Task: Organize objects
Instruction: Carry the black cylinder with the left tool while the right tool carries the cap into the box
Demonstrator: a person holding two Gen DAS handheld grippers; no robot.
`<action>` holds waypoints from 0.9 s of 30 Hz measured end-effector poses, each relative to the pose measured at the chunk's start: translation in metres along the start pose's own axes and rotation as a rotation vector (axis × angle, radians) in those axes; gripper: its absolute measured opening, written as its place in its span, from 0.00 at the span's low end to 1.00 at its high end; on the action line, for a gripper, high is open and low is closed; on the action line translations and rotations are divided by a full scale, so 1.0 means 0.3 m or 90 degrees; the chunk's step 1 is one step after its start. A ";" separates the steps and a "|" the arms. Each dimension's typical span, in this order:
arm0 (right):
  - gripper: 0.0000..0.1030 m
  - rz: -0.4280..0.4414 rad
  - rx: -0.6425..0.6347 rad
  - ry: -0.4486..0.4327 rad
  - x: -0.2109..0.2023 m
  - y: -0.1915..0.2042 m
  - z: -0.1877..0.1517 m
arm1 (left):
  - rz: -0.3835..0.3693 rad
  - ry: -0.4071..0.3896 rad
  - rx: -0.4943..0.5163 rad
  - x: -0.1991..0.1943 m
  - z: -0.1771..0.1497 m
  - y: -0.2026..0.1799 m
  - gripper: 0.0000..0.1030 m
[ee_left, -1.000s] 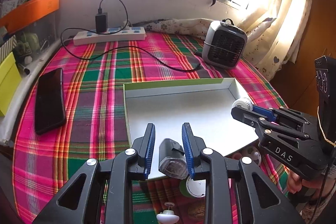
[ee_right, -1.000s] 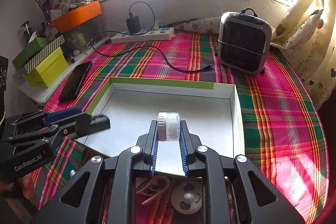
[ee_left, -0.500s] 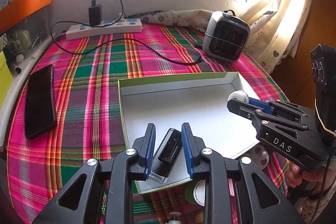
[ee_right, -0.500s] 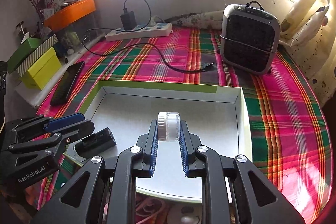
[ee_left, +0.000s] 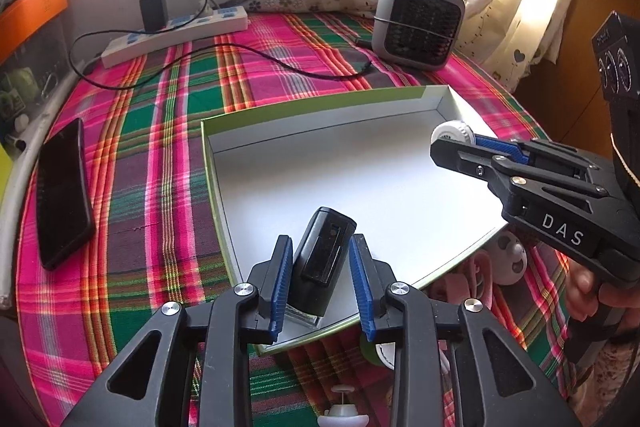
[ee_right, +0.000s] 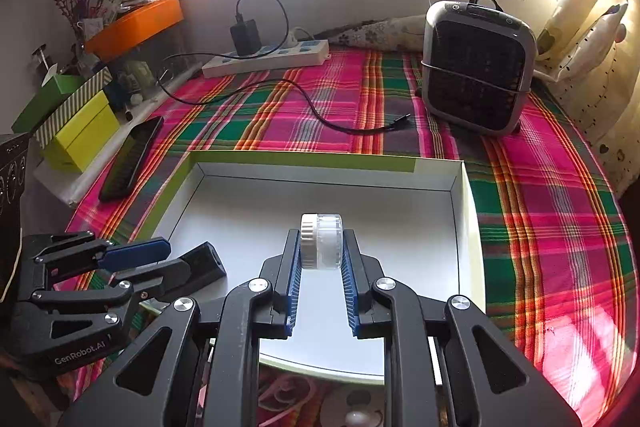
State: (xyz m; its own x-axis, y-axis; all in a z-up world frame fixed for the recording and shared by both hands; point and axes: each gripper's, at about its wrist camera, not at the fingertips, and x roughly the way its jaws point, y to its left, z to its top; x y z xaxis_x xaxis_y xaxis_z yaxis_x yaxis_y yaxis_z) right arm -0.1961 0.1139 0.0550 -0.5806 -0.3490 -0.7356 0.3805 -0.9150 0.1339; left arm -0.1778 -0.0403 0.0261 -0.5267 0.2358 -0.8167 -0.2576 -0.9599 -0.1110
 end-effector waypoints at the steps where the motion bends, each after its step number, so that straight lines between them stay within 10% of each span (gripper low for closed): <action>1: 0.19 0.000 -0.001 0.001 0.002 0.002 0.000 | 0.009 0.008 0.008 0.009 -0.001 -0.006 0.28; 27: 0.19 0.005 0.003 0.021 0.079 -0.011 0.049 | 0.016 -0.010 -0.017 0.080 0.128 0.039 0.22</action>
State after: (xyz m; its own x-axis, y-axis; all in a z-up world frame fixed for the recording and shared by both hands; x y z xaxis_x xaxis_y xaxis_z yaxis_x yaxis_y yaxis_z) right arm -0.2216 0.1055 0.0469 -0.5536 -0.3500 -0.7556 0.3820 -0.9130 0.1431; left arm -0.2245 -0.0401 0.0269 -0.5460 0.2132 -0.8102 -0.2220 -0.9693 -0.1054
